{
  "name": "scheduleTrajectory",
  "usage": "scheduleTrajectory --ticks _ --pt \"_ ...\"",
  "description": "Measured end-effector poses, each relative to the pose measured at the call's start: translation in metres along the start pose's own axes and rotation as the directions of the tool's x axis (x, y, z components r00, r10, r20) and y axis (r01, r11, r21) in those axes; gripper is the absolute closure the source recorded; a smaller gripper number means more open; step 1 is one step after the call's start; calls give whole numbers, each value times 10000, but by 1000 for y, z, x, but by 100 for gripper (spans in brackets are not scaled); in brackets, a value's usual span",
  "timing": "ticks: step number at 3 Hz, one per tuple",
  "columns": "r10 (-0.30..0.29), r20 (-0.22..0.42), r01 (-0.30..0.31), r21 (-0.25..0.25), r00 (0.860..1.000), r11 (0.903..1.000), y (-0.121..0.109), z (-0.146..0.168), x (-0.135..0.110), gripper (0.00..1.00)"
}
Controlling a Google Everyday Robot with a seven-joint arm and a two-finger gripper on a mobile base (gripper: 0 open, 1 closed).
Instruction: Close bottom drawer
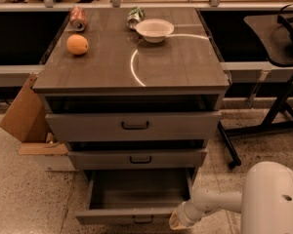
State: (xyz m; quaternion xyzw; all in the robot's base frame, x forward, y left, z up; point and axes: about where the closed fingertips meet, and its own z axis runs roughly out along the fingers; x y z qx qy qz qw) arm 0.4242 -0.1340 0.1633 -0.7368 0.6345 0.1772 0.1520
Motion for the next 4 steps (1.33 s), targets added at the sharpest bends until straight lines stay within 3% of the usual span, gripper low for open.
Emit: scheduleTrajectory --ticks 1,3,4 --pt "78 15 -78 60 10000 10000 -2 3 3 100" --pt "92 168 -103 662 9998 9978 -31 6 16 100" --pt "30 258 -61 1183 9997 9930 -59 5 23 100"
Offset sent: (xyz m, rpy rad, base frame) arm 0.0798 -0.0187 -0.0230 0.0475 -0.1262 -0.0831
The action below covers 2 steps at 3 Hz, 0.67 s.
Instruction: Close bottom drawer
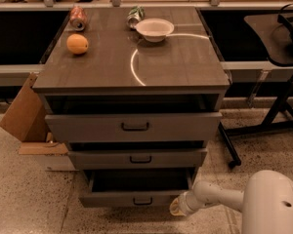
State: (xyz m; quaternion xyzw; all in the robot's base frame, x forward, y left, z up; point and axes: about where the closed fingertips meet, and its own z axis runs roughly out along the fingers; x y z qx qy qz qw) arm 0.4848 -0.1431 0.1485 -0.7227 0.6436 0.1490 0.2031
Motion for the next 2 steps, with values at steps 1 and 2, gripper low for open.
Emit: scheduleTrajectory --ticks 1,2 --pt "-16 192 3 654 9998 9979 -38 -2 9 100" --pt "-16 192 3 654 9998 9979 -38 -2 9 100"
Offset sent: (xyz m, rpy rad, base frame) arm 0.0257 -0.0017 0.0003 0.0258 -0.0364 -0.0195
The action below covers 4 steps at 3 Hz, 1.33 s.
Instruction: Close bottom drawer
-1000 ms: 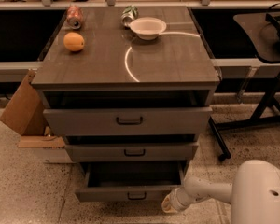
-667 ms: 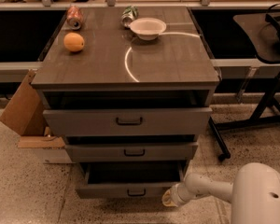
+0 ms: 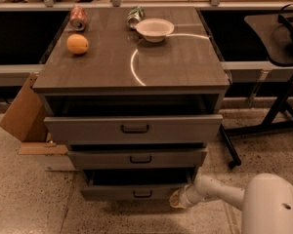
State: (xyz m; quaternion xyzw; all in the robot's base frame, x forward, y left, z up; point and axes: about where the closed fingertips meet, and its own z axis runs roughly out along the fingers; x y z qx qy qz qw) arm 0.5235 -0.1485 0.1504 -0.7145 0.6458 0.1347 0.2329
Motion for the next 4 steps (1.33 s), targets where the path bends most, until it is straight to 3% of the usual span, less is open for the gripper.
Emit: scheduleTrajectory --ticks 1,2,4 --pt "208 511 -216 156 9985 9996 -8 3 6 100" --pt "653 1619 -715 327 9846 9969 -17 11 16 100" --pt "1255 3235 -1698 1122 9379 9791 -52 -2 36 100"
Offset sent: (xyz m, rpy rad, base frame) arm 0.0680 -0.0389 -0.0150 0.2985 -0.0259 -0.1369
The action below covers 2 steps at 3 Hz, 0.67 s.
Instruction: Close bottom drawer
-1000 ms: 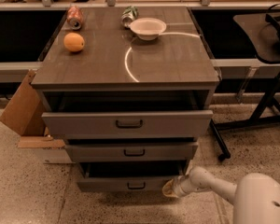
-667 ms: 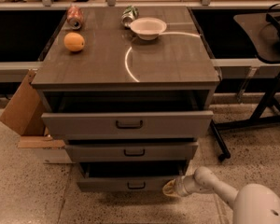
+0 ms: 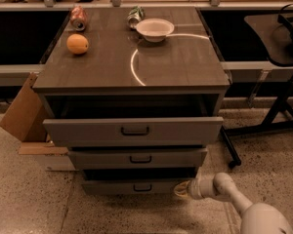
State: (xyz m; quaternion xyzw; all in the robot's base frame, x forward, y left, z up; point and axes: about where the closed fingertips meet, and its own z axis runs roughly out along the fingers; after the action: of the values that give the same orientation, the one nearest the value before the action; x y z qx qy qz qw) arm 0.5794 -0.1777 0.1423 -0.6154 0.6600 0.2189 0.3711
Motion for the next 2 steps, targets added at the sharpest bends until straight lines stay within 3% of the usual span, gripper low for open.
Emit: scheduleTrajectory --ticks 2 --pt "381 1268 -472 697 9912 9964 -24 -13 -3 100"
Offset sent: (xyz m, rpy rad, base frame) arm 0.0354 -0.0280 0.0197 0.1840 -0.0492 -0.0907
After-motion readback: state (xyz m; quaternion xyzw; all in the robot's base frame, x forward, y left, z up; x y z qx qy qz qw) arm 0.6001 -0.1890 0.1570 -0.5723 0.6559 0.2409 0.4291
